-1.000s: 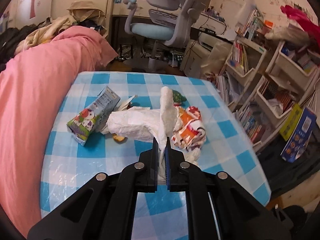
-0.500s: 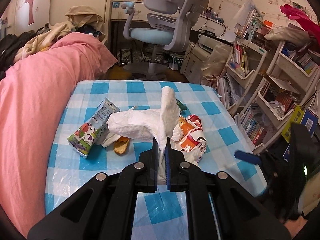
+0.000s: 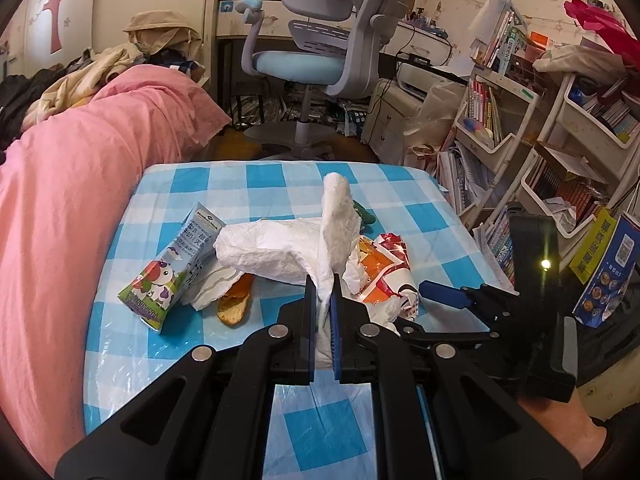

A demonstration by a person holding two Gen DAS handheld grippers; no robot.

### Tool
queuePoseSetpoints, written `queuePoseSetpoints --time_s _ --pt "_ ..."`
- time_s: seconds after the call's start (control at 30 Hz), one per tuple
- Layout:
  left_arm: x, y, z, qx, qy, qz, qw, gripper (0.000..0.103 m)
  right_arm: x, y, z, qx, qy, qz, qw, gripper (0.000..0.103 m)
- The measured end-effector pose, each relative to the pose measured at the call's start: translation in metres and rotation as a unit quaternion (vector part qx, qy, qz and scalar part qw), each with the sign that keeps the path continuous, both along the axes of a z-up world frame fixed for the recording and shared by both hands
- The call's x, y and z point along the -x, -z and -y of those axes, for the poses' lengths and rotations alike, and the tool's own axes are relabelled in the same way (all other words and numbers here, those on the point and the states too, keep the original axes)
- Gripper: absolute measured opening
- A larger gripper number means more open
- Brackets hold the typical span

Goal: Collect trash
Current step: 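Grasp the red-orange snack wrapper with the right tool while the left tool holds the napkin, then carry the wrapper in the right tool and napkin in the left tool to the bucket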

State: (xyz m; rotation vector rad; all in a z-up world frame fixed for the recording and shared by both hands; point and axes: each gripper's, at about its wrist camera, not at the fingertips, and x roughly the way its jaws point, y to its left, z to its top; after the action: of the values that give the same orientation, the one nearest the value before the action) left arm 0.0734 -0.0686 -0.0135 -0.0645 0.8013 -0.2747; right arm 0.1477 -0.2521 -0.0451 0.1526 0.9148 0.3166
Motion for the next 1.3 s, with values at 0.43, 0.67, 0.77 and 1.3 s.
queuePoseSetpoints --time_s 0.43,0.67,0.77,1.3 --pt "0.002 -0.003 0.005 -0.010 0.006 0.006 0.9999 0.006 0.001 0.003 0.012 -0.018 -0.002 -0.014 1.000 0.031" --pt "0.011 -0.011 -0.007 0.001 -0.001 0.012 0.9999 0.006 0.038 -0.017 -0.010 0.158 -0.037 0.047 0.986 0.021" --pt "0.017 -0.015 -0.012 0.005 -0.004 0.014 0.9999 0.006 0.060 -0.025 -0.019 0.222 -0.057 0.077 0.970 0.021" --pt "0.057 -0.017 -0.052 0.019 -0.027 0.009 0.9994 0.006 0.145 -0.040 -0.007 0.222 -0.034 0.097 0.970 0.021"
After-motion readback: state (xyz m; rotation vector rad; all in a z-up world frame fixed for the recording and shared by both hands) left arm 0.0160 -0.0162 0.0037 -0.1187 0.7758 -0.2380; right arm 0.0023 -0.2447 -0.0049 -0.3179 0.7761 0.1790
